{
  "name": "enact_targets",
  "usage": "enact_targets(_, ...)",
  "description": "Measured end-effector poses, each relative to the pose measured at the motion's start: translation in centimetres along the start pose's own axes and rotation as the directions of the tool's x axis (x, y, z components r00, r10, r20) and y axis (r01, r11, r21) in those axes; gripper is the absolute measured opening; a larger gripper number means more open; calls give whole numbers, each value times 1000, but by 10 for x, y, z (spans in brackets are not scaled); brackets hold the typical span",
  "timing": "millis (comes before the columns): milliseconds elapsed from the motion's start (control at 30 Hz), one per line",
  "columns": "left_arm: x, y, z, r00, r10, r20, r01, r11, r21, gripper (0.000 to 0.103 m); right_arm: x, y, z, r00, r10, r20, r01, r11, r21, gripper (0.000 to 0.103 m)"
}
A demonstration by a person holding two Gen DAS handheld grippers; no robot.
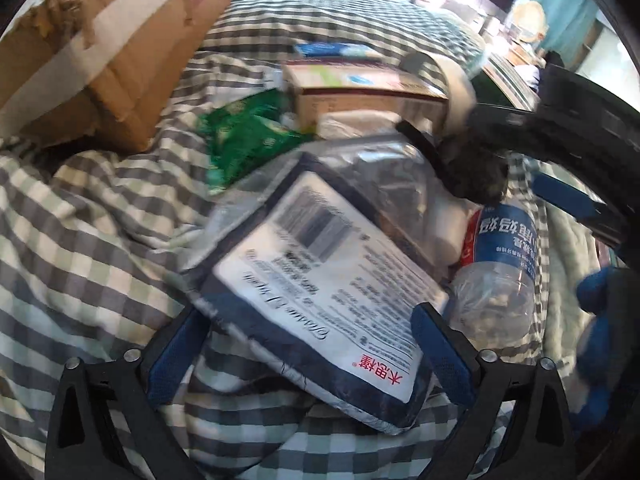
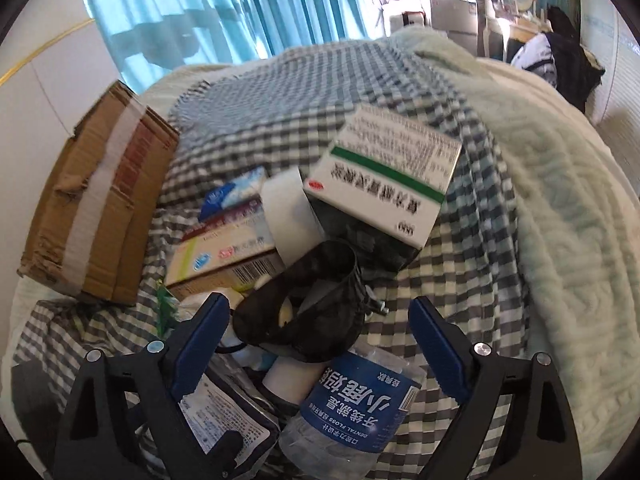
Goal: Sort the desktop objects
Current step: 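Grasp the white barcode mailer bag with left tool while right grasps black case, then lift the bag with left tool while right tool lifts the black case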
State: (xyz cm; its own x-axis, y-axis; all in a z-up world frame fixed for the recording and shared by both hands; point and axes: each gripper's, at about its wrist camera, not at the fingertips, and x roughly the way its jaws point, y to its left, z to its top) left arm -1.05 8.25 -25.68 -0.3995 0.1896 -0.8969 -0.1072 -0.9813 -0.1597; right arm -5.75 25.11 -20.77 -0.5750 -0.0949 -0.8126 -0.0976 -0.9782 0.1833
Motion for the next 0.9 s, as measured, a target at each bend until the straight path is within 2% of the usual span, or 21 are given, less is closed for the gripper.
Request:
enact_targets(67,6,-6,-2,1000,0,-8,1,999,34,98,5,0,0,1000,-2,-3,2,1000,2,91)
enact_targets(167,12,-3,0,999,-31,-26,32,999,19,97,14,0,2,1000,11,-12,-11,1000,8,91)
enact_targets(233,14,1,0,998,-51,-27,51,999,9,89,20,1,2,1000,22,-20,-22,1000,14,91)
enact_targets(300,13,3,-2,998,-56,-22,56,998,14,68,24,2,3,999,33,-26,-32,999,25,91)
enact_targets(333,12,4,-3,998,-67,-20,67,998,14,63,25,1,2,999,41,-27,-40,999,32,91)
enact_targets(400,10,6,-5,994,-107,-19,107,994,19,34,29,-2,2,998,49,-39,-48,998,44,91)
enact_targets(467,8,5,-7,992,-126,-21,127,991,35,29,32,-4,1,997,60,-58,-56,997,61,85)
enact_targets(500,6,4,-9,992,-127,-12,127,991,43,26,31,-5,1,996,70,-53,-66,995,69,75)
enact_targets(700,-17,-5,-24,991,-125,57,118,987,113,15,15,1,-2,997,78,-5,-78,996,43,74)
enact_targets(800,-30,-7,-25,988,-131,86,120,985,127,13,2,1,-5,998,59,27,-60,997,42,74)
enact_targets(900,-58,-11,-14,978,-133,163,106,981,165,13,-16,0,-4,996,53,71,-56,998,41,74)
